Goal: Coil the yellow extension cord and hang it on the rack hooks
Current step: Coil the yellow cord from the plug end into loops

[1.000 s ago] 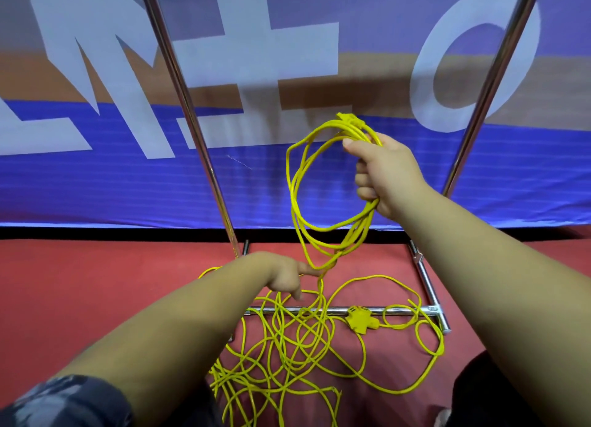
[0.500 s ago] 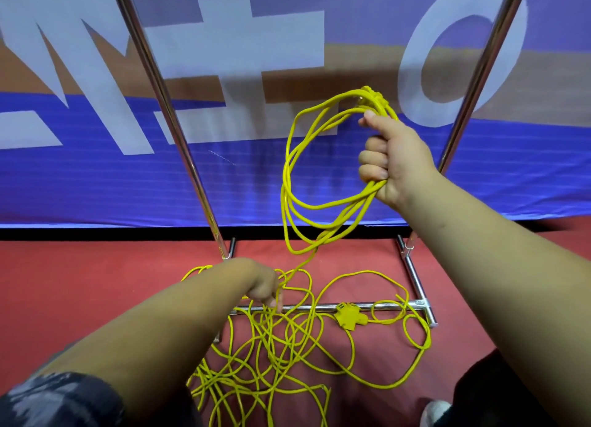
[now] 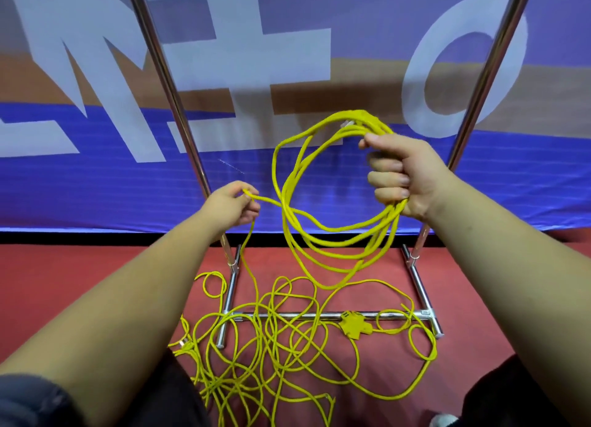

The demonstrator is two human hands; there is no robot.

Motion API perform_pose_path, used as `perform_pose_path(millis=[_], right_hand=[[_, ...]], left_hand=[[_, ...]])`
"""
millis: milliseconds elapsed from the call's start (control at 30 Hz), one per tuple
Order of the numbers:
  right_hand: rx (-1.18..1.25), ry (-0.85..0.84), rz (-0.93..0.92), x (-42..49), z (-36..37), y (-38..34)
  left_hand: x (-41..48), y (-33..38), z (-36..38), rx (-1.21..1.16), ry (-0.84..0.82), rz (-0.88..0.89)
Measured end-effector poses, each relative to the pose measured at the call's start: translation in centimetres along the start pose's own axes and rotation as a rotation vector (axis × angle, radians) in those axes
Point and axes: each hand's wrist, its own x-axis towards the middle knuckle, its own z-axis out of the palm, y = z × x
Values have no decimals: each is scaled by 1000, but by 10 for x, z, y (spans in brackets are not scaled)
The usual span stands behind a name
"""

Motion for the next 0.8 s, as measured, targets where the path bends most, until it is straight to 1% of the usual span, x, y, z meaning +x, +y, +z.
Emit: perform_pose_path(millis=[100, 167, 200, 300, 333, 367, 433, 467, 533, 600, 667, 733, 800], right_hand=[[-157, -64, 65, -4, 5, 7], [-217, -59, 76, -4, 9, 11], [-221, -48, 71, -4, 10, 13], [-159, -21, 29, -3, 11, 18], [-114, -13, 7, -3, 11, 18], [-59, -5, -19, -4, 12, 18], [82, 12, -81, -3, 13, 15], [161, 25, -109, -2, 13, 13], [287, 64, -158, 0, 13, 11], [333, 135, -198, 2, 12, 12], [320, 233, -219, 5, 12, 16], [269, 322, -232, 9, 11, 22], [221, 390, -236, 12, 11, 29]], left_hand=[[0, 7, -17, -35, 35, 94], [-3, 15, -26, -37, 48, 112], [-6, 16, -30, 3, 36, 104], [-25, 15, -33, 92, -108, 4], [-32, 13, -34, 131, -150, -3], [-34, 11, -35, 230, -182, 18], [-34, 5, -40, 662, -238, 108], [-34, 2, -41, 859, -289, 116], [-37, -1, -38, 1067, -416, 53], [-42, -1, -29, 1182, -496, 31], [-43, 3, -21, 1200, -502, 57], [-45, 8, -16, 1162, -506, 96], [-49, 10, -10, 1101, -565, 97]])
